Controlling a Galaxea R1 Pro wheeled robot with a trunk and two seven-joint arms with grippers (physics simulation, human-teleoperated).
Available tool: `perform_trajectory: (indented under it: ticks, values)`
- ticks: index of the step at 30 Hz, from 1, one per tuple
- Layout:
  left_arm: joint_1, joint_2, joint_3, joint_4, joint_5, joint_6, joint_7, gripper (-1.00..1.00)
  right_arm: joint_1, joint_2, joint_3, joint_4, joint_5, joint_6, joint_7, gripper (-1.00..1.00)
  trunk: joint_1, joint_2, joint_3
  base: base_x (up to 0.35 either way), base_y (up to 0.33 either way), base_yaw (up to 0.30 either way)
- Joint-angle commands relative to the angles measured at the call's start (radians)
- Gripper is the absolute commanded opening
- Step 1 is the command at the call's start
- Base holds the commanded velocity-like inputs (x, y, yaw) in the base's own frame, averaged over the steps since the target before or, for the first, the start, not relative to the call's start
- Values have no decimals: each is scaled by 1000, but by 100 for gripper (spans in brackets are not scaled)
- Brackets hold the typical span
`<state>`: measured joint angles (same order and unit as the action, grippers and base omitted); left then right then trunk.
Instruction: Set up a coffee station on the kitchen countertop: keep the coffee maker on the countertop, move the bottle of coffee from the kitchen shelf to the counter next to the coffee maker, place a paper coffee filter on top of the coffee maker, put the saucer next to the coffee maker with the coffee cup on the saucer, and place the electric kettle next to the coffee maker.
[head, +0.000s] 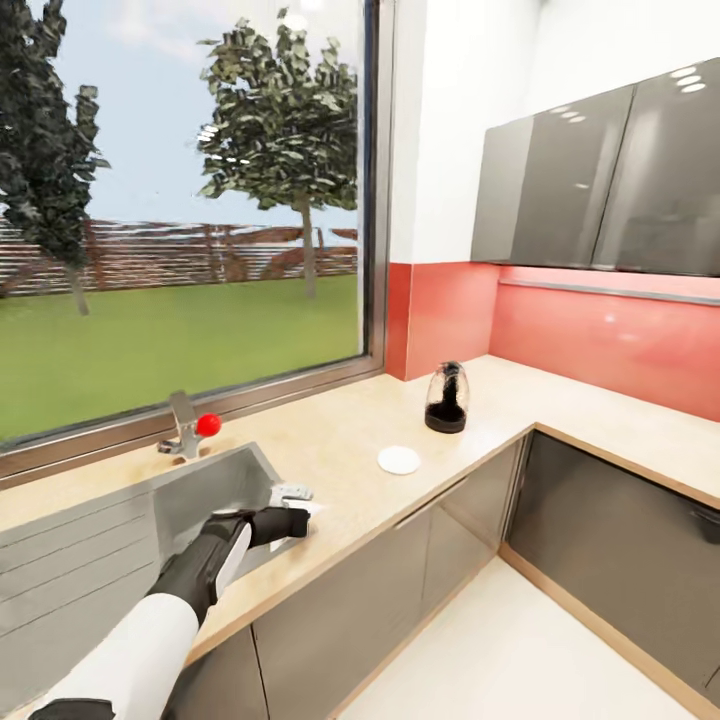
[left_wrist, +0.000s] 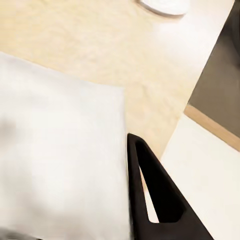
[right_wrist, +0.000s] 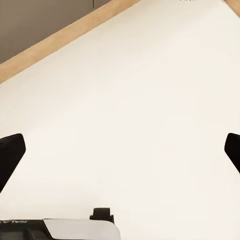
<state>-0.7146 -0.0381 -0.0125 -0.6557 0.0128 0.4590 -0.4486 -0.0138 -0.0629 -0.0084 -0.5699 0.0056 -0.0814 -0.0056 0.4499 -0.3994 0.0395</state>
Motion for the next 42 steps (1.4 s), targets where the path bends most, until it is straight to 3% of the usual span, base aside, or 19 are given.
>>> perform_trajectory:
  ticks: [1, 4, 13, 16, 21, 32, 42]
  values:
    - [-1, 0, 0, -7, -2, 7, -1, -100, 0, 0, -1, 1, 1, -3, -1, 100, 0, -1, 0, -178, -67, 240]
    - [-6, 1, -1, -42, -2, 31, -2, -100, 0, 0, -1, 1, 1, -3, -1, 100, 0, -1, 2, -88, -33, 159]
    - [-12, 9, -2, -204, -9, 264, -3, -100, 0, 0, -1, -1, 1, -3, -1, 100, 0, -1, 3, -12, -4, 51]
    - [-12, 28, -2, -251, -9, 343, -2, -100, 0, 0, -1, -1, 1, -3, -1, 100, 0, -1, 3, 0, 0, 225]
    - [-8, 86, -1, -371, -6, 496, -7, -100, 0, 0, -1, -1, 1, -3, -1, 100, 0, -1, 3, 0, 0, 267]
    - [-1, 152, -1, -405, -6, 532, -9, -100, 0, 0, -1, -1, 1, -3, -1, 100, 0, -1, 3, 0, 0, 278]
    - [0, 159, 0, -412, -5, 532, -9, -100, 0, 0, -1, -1, 1, -4, -1, 100, 0, -1, 3, 0, 0, 279]
